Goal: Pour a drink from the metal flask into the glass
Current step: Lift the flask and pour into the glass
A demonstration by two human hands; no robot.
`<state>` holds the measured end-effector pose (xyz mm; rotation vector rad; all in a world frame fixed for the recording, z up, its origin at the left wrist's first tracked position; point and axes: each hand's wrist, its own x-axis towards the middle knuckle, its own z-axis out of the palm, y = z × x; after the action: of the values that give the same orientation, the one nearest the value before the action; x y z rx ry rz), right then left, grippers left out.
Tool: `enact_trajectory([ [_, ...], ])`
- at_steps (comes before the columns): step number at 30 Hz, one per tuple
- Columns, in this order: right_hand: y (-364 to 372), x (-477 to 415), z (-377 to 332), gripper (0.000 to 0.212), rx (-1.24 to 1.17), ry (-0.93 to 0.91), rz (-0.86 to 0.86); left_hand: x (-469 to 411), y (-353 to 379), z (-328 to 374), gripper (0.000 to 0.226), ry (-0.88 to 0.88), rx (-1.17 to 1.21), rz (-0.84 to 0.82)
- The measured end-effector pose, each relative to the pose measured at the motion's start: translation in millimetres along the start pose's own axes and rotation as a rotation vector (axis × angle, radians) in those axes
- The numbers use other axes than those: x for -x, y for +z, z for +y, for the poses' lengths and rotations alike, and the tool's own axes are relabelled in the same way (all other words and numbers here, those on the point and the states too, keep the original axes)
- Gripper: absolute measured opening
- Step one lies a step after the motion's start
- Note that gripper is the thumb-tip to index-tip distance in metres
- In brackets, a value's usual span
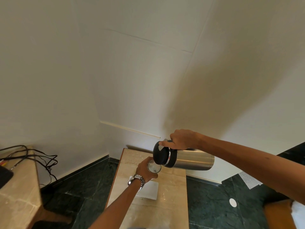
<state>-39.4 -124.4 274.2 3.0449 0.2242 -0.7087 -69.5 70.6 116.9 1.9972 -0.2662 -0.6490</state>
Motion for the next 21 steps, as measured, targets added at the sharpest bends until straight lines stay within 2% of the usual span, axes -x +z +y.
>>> enact_trajectory([
  [21,5.7,-2.6,0.3,0.075,0.007,0.019,0.046,-2.8,0.9,5.3,0.071,0.007,-0.008,0.022],
])
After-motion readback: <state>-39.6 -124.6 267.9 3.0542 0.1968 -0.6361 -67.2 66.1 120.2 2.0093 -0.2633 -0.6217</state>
